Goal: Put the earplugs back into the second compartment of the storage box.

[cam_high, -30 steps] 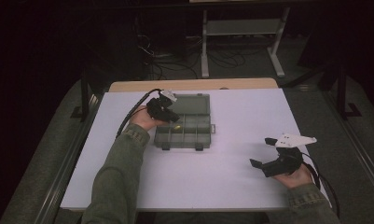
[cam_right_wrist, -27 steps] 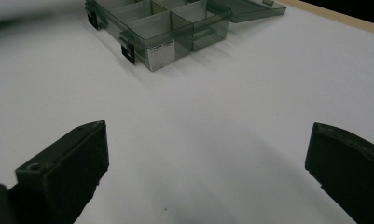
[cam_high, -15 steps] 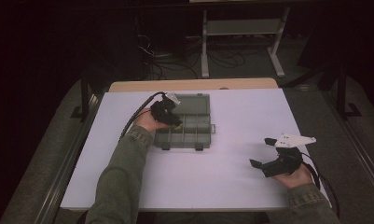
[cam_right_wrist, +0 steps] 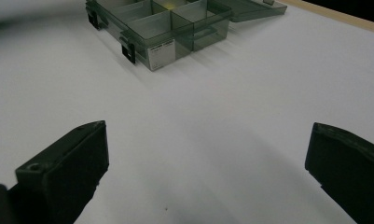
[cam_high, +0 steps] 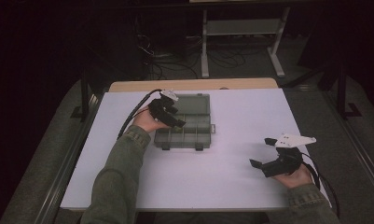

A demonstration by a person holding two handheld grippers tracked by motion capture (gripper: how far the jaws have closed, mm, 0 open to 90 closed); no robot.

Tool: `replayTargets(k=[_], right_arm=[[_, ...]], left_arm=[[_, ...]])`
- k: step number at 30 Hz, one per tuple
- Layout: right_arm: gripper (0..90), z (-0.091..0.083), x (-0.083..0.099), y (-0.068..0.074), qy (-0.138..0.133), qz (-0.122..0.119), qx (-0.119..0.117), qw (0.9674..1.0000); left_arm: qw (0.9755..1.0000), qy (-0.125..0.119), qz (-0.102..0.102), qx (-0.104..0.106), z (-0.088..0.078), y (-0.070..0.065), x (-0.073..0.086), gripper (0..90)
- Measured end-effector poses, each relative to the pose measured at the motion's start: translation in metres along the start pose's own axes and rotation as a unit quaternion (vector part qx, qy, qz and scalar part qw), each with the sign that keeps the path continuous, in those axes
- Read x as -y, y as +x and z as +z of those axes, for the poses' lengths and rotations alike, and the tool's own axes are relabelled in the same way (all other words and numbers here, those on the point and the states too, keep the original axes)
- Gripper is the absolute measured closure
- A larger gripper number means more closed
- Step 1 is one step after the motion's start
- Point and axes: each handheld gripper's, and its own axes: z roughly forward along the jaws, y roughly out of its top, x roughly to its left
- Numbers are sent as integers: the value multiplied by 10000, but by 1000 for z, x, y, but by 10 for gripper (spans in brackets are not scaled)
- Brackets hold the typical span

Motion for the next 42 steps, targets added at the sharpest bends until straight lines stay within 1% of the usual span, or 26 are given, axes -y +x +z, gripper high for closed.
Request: replayTargets(k=[2, 4, 5, 8, 11, 14, 18, 19, 20, 22, 23, 24, 26, 29, 34, 35, 36, 40, 41, 42], right_arm=[[0, 0, 0, 0, 0, -1, 1, 10000], [0, 0, 0, 0, -3, -2, 0, 10000], [0, 0, 0, 0, -8, 2, -1, 10000], [0, -1, 0, 0, -12, 5, -3, 10000], [0, -1, 0, 0, -17, 15, 1, 10000], [0, -1, 0, 0, -29, 8, 11, 10000], [0, -2, -1, 0, -46, 7, 4, 10000], [0, -2, -1, 0, -64, 14, -1, 10000], [0, -3, -1, 0, -65, 17, 2, 10000], [0, -3, -1, 0, -74, 22, -2, 10000], [0, -3, -1, 0, -83, 26, -3, 10000], [0, -3, -1, 0, -83, 26, -3, 10000], [0, -3, -1, 0, -85, 26, -2, 10000], [0, -3, -1, 0, -84, 30, -1, 10000], [0, -4, -1, 0, -111, 30, 4, 9999], [0, -4, -1, 0, -115, 27, 4, 9999], [0, -5, -1, 0, -117, 27, 5, 9999], [0, -5, -1, 0, -136, 19, 11, 9999], [0, -5, -1, 0, -142, 20, 13, 9999], [0, -5, -1, 0, -142, 20, 13, 9999]], left_arm=[[10000, -60, 48, -41, -5, -3, -2, 161], [9998, -147, 36, -92, -9, -5, -3, 117], [9997, -207, -26, -112, -13, -7, -3, 53], [9996, -240, -41, -111, -17, -8, -2, 2], [9993, -333, -26, -182, -25, -11, 2, 0], [9984, -500, -52, -255, -34, -14, 10, 0], [9972, -655, -99, -356, -44, -17, 21, 0], [9964, -748, -135, -380, -49, -17, 27, 0], [9964, -748, -135, -380, -49, -17, 27, 0], [9957, -837, -174, -363, -53, -18, 33, 0], [9953, -874, -197, -369, -56, -19, 38, 0], [9953, -874, -197, -369, -56, -19, 38, 0], [9950, -900, -196, -396, -59, -21, 44, 0], [9937, -1006, -218, -446, -65, -24, 53, 0], [9924, -1101, -280, -484, -75, -30, 69, 0], [9917, -1157, -256, -505, -78, -33, 75, 0], [9917, -1157, -256, -505, -78, -33, 75, 0], [9898, -1265, -231, -620, -84, -41, 86, 0], [9885, -1327, -232, -686, -86, -44, 91, 0], [9885, -1327, -232, -686, -86, -44, 91, 0]])
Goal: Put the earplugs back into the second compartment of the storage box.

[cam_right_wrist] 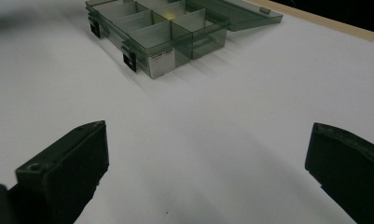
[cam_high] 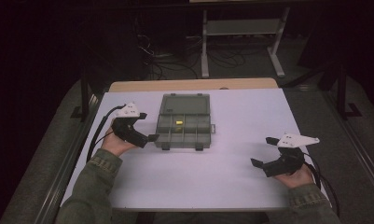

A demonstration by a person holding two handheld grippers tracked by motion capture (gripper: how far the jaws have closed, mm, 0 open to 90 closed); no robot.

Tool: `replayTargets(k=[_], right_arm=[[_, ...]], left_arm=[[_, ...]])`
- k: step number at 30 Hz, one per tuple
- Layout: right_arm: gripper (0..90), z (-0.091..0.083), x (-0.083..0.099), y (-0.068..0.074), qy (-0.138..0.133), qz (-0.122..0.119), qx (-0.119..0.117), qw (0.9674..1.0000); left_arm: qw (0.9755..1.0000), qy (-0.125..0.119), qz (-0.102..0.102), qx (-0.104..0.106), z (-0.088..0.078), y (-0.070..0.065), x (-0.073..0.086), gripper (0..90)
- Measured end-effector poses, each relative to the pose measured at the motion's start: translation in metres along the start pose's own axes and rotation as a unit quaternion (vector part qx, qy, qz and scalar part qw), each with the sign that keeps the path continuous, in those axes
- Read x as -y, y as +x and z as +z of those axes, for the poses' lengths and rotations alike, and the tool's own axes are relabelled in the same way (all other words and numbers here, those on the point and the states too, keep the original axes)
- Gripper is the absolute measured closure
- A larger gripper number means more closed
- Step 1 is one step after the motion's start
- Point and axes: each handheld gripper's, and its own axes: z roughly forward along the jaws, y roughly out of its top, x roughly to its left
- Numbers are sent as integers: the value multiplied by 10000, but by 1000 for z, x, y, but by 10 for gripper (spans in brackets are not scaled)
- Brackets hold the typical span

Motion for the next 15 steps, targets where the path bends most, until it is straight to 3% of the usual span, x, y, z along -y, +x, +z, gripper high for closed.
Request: replayTargets(k=[11, 15], right_arm=[[0, 0, 0, 0, 7, -6, -10, 10000], [0, 0, 0, 0, -5, -6, -14, 10000]], left_arm=[[9992, -294, -231, -158, -17, -7, 29, 0], [9979, -507, -343, -199, -27, -11, 38, 0]])
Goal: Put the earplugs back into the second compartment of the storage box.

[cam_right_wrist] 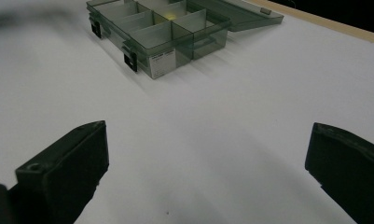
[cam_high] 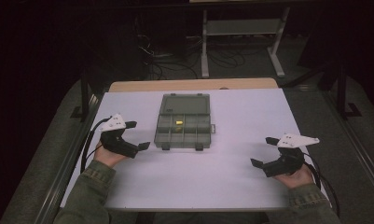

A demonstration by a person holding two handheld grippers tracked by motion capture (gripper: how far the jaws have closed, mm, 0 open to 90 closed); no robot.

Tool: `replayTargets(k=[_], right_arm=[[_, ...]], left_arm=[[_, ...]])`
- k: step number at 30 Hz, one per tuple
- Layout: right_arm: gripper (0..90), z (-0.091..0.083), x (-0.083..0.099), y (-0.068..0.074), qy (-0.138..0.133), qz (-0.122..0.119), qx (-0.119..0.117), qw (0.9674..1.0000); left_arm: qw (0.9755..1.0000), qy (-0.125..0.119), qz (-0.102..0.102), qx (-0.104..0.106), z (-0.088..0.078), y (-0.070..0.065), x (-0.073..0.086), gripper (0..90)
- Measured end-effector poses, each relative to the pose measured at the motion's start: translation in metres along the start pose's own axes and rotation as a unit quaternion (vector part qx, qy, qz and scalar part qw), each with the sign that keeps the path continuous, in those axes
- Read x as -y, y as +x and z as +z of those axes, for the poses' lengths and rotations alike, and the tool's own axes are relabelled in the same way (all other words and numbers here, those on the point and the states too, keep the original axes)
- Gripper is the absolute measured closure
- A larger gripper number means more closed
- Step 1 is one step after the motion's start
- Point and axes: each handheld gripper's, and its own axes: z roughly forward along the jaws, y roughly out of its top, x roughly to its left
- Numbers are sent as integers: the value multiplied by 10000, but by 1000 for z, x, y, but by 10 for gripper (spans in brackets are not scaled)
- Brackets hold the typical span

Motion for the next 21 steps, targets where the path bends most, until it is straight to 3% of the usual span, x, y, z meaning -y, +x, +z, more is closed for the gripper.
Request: replayTargets(k=[4, 15, 21], right_arm=[[0, 0, 0, 0, -5, -7, -4, 10000], [0, 0, 0, 0, -8, -26, 0, 10000], [0, -1, 0, 0, -47, 2, 6, 10000]], left_arm=[[9994, -305, -114, -120, -15, -3, 8, 0], [9971, -590, -302, -370, -38, -7, 33, 0], [9939, -880, -400, -537, -48, -8, 43, 0]])
